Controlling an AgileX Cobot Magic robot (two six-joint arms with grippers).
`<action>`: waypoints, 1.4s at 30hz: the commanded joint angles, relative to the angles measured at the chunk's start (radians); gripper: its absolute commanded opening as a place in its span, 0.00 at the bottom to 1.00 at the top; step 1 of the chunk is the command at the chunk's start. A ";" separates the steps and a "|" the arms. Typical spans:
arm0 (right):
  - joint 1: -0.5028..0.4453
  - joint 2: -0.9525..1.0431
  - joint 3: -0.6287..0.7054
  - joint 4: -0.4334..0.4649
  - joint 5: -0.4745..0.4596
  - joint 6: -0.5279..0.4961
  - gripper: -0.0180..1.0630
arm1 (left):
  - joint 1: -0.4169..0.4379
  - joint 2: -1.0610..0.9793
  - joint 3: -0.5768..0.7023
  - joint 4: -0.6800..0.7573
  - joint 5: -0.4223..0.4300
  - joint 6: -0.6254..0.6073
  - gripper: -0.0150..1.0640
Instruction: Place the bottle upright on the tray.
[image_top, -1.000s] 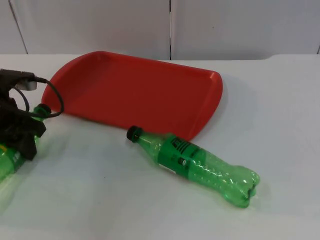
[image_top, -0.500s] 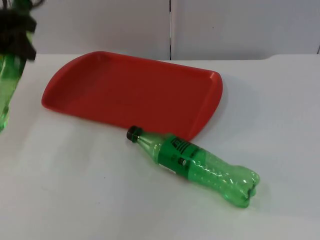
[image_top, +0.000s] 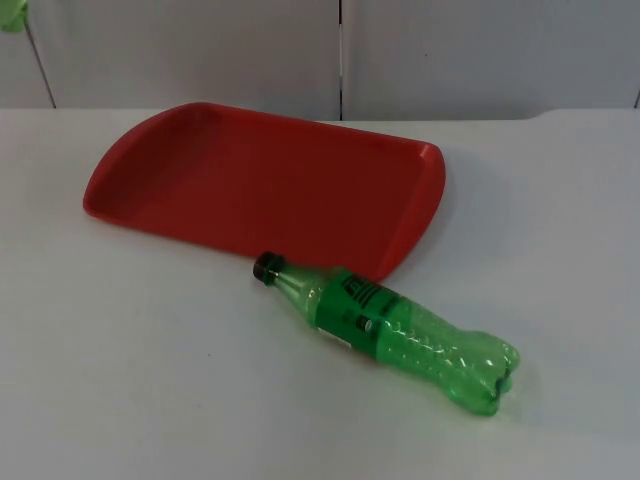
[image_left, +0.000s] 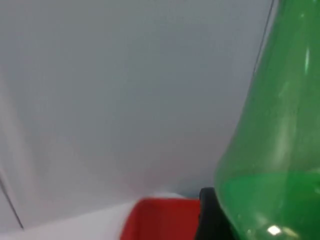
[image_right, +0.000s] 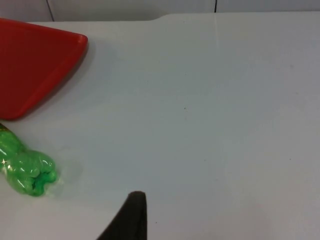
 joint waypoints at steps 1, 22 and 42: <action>-0.005 -0.003 0.002 -0.001 -0.004 -0.002 0.99 | -0.001 -0.008 -0.001 -0.094 -0.035 0.143 0.01; -0.005 -0.003 0.002 -0.001 -0.004 -0.002 0.99 | -0.001 0.022 -0.024 -0.529 0.041 0.710 0.01; -0.005 -0.003 0.002 -0.003 -0.004 -0.002 0.99 | -0.001 0.100 -0.071 -0.529 0.205 0.653 0.01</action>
